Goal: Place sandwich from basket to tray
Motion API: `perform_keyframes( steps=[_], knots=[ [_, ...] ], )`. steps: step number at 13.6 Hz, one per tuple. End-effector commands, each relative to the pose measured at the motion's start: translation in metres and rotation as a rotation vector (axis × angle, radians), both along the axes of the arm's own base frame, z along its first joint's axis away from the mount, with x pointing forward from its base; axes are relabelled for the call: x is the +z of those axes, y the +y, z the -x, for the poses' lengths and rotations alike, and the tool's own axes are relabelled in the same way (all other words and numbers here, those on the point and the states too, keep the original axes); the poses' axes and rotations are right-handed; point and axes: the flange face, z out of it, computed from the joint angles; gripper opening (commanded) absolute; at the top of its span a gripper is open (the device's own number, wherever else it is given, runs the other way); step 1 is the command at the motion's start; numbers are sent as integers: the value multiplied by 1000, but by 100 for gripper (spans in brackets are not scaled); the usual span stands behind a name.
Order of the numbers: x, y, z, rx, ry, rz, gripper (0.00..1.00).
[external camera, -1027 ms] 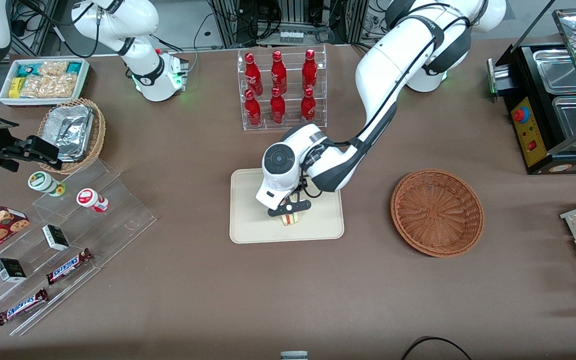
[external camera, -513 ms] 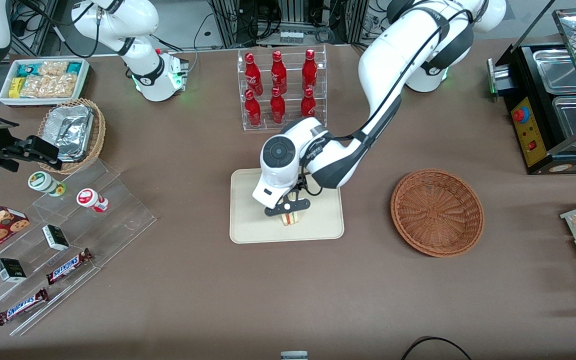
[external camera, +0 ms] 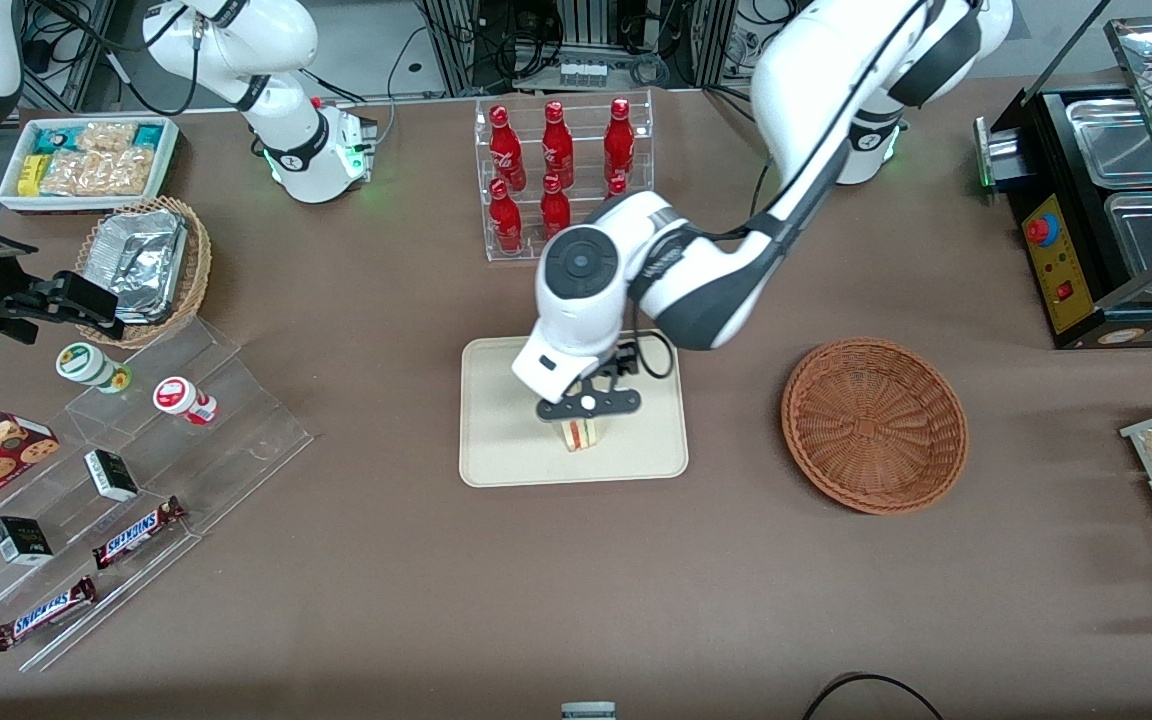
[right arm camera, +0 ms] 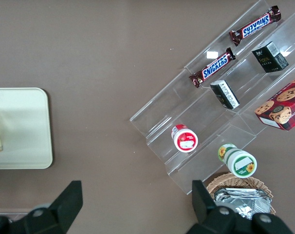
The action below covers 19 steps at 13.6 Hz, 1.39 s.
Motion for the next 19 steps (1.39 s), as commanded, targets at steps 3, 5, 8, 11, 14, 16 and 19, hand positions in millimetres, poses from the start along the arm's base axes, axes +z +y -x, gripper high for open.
perform_keyframes(
  steps=[3,5,8,11,14,16,19],
  knots=[
    [38,66,-22,-58,49,-55,100],
    [39,114,-38,-37,72,-80,100],
    [58,175,-45,-117,87,-79,100],
    [73,247,-48,-181,101,-82,100],
    [92,308,-46,-232,101,-85,100],
    [107,347,-45,-277,115,-77,100],
    [127,383,-41,-281,127,-84,100]
  ],
)
